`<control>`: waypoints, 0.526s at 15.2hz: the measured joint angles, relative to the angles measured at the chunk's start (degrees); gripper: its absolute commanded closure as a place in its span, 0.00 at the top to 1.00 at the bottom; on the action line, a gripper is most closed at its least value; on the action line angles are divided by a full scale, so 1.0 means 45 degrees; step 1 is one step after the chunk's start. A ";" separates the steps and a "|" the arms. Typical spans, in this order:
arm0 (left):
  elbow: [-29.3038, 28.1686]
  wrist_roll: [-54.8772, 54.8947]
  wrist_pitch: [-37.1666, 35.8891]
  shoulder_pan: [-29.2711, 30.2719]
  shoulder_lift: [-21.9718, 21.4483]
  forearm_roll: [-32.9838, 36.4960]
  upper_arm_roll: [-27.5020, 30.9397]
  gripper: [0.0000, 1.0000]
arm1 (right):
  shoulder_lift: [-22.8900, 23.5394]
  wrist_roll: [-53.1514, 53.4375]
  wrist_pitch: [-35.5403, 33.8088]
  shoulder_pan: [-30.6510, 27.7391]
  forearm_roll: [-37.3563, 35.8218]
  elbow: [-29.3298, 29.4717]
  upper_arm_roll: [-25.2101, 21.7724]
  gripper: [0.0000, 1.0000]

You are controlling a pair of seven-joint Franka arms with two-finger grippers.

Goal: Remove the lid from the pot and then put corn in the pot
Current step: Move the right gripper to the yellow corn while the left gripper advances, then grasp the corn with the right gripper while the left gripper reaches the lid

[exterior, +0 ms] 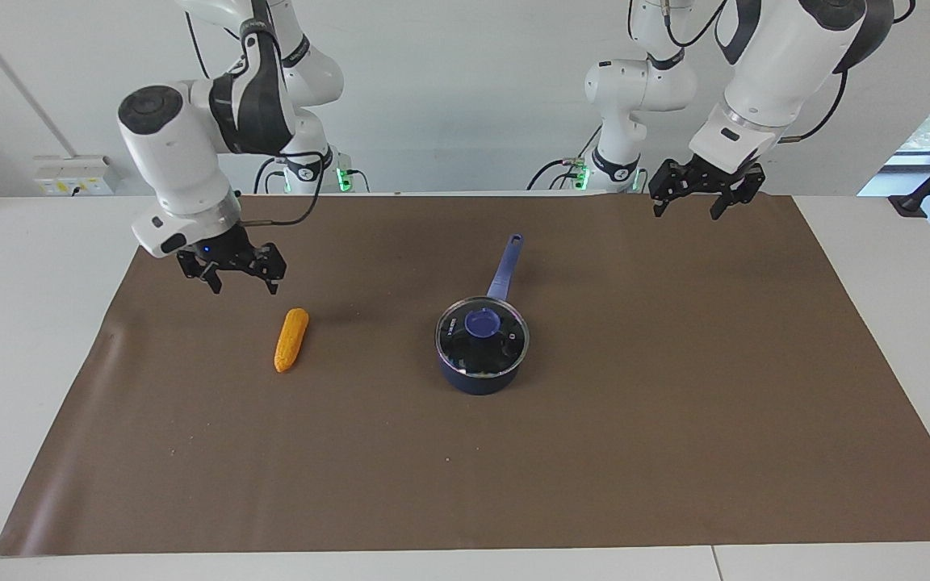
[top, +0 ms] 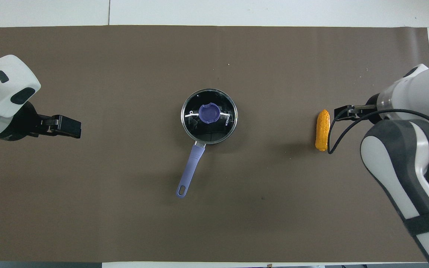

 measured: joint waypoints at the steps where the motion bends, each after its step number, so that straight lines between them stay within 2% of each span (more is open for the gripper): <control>1: 0.0000 0.0000 0.0114 0.0000 0.0002 -0.0007 -0.0008 1.00 | 0.0347 0.0005 0.0724 0.0040 0.0042 -0.0379 0.0000 1.00; 2: 0.0001 0.0000 0.0193 -0.0002 0.0017 -0.0025 -0.0032 1.00 | 0.0661 0.0008 0.1410 0.0059 0.0055 -0.0685 0.0000 0.99; 5: 0.0221 -0.0302 0.0416 -0.0123 0.0408 -0.0321 -0.0218 1.00 | 0.1311 0.0009 0.2619 0.0064 0.0063 -0.1359 -0.0002 0.86; 8: 0.0699 -0.1236 0.0766 -0.0863 0.1240 -0.0498 -0.0307 1.00 | 0.1602 0.0013 0.2755 0.0077 0.0068 -0.1484 -0.0001 0.85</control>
